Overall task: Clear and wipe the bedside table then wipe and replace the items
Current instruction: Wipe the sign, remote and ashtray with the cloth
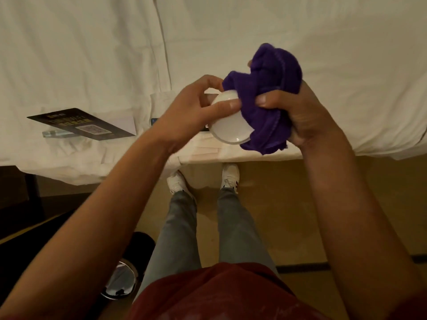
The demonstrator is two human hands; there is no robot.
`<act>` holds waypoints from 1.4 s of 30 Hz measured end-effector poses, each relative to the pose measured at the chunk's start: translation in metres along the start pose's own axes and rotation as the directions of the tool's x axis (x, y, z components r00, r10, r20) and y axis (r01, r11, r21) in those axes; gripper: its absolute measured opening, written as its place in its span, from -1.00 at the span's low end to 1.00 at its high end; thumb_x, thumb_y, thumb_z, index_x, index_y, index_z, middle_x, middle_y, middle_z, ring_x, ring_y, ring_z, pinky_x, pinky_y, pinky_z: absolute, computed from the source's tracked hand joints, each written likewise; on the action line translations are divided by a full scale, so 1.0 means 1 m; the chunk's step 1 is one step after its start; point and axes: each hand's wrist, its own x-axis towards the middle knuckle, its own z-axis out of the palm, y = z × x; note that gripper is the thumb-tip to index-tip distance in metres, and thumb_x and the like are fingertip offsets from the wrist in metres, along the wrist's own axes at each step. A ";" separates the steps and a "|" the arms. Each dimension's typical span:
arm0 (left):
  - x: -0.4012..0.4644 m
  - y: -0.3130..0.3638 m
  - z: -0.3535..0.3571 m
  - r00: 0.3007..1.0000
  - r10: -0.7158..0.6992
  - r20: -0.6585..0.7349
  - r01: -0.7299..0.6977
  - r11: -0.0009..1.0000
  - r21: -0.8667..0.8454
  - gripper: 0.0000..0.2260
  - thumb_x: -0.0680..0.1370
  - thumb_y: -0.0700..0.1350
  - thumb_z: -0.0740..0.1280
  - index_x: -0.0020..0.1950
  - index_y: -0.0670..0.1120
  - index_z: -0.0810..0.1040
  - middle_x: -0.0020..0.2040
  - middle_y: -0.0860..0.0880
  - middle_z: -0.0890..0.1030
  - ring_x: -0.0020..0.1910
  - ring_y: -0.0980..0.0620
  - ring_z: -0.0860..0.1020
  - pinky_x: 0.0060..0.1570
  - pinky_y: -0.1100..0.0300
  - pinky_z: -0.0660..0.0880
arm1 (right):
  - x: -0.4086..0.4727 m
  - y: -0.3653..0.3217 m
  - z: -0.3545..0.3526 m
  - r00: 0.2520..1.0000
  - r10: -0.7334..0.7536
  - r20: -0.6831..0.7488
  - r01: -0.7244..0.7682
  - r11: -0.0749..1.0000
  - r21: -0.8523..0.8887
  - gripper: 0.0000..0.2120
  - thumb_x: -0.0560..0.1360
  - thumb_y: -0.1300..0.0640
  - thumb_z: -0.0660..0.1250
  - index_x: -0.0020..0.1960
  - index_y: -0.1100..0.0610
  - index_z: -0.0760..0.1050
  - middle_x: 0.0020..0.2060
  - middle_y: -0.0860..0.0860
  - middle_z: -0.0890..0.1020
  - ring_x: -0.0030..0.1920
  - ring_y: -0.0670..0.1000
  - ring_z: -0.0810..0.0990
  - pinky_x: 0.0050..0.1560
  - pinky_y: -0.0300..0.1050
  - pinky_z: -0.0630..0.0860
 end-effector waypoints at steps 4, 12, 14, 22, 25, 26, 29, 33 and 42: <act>0.013 0.006 -0.006 0.999 0.022 0.028 -0.024 0.998 0.066 -0.68 0.58 -0.08 0.45 0.26 -0.14 0.48 -0.02 -0.14 0.75 -0.03 -0.09 0.74 -0.04 0.04 0.69 | 0.006 0.006 -0.003 0.996 0.039 -0.074 -0.038 0.999 0.017 -0.32 0.32 0.25 0.53 0.41 0.30 0.43 0.26 0.34 0.57 0.29 0.29 0.60 0.29 0.22 0.57; 0.025 -0.016 0.051 0.855 -0.176 -0.489 -0.156 0.810 -0.565 -0.88 0.60 -0.10 0.42 0.12 -0.06 0.62 0.06 -0.09 0.68 -0.03 -0.05 0.69 -0.07 0.05 0.64 | -0.007 0.062 0.039 0.879 0.156 -0.452 0.093 0.871 0.482 -0.42 0.43 0.22 0.49 0.42 0.22 0.45 0.22 0.23 0.65 0.19 0.23 0.67 0.24 0.21 0.61; 0.026 -0.022 0.060 0.840 -0.240 -0.487 -0.145 0.765 -0.627 -0.86 0.63 -0.06 0.38 0.18 0.00 0.61 0.10 -0.01 0.69 -0.02 0.07 0.71 -0.06 0.19 0.63 | -0.013 0.074 0.049 0.838 0.164 -0.521 0.161 0.838 0.522 -0.40 0.41 0.19 0.51 0.42 0.18 0.47 0.21 0.21 0.67 0.16 0.21 0.70 0.19 0.18 0.63; 0.002 -0.036 0.049 0.917 -0.334 -0.217 0.064 0.662 -0.747 -0.68 0.71 -0.04 0.18 0.42 -0.11 0.48 0.29 -0.12 0.62 0.26 -0.07 0.61 0.27 0.00 0.54 | -0.016 0.069 0.035 0.870 0.134 -0.475 0.061 0.926 0.372 -0.58 0.40 0.27 0.50 0.24 0.16 0.57 -0.05 0.07 0.75 -0.02 0.09 0.75 -0.07 -0.03 0.67; -0.004 -0.041 0.022 0.970 -0.235 -0.062 0.149 0.776 -0.614 -0.80 0.66 -0.03 0.20 0.09 -0.12 0.52 0.08 -0.18 0.56 0.10 -0.17 0.52 -0.04 0.08 0.50 | -0.005 0.038 0.008 0.953 0.151 -0.263 -0.121 0.985 0.126 -0.59 0.32 0.21 0.47 0.16 0.19 0.59 -0.07 0.11 0.71 -0.05 0.10 0.71 -0.04 0.01 0.65; -0.005 -0.039 0.014 0.982 -0.191 -0.004 0.156 0.810 -0.565 -0.80 0.64 0.00 0.21 -0.02 -0.09 0.52 0.02 -0.14 0.56 0.04 -0.12 0.55 -0.10 0.12 0.51 | -0.001 0.030 0.004 0.967 0.172 -0.189 -0.168 0.985 0.035 -0.59 0.32 0.20 0.46 0.16 0.20 0.59 -0.07 0.12 0.69 -0.05 0.10 0.70 -0.03 0.01 0.64; 0.000 -0.027 0.006 0.985 -0.138 0.106 0.173 0.834 -0.524 -0.68 0.69 0.08 0.17 0.07 -0.01 0.69 0.11 -0.08 0.70 0.12 -0.03 0.67 0.06 0.11 0.62 | 0.010 0.018 0.009 0.976 0.200 -0.085 -0.205 0.978 -0.048 -0.62 0.34 0.19 0.46 0.15 0.19 0.58 -0.05 0.14 0.67 -0.02 0.12 0.67 0.04 0.03 0.62; 0.012 -0.017 0.008 0.983 -0.183 0.013 0.167 0.868 -0.468 -0.70 0.64 0.10 0.31 0.22 -0.07 0.63 0.14 -0.13 0.71 0.13 -0.10 0.69 0.08 0.07 0.62 | 0.014 0.022 0.020 0.973 0.179 -0.149 -0.163 0.980 0.110 -0.55 0.37 0.19 0.44 0.24 0.28 0.56 0.06 0.24 0.61 0.09 0.22 0.61 0.23 0.18 0.54; 0.019 -0.019 0.023 0.829 -0.266 -0.492 -0.122 0.772 -0.623 -0.77 0.59 0.00 0.42 -0.16 -0.07 0.49 -0.26 0.00 0.60 -0.20 -0.01 0.62 -0.11 0.02 0.60 | -0.024 0.078 0.065 0.917 0.190 -0.350 0.050 0.817 0.574 -0.62 0.45 0.18 0.47 0.26 0.12 0.55 0.00 0.07 0.73 0.03 0.10 0.73 0.02 0.05 0.64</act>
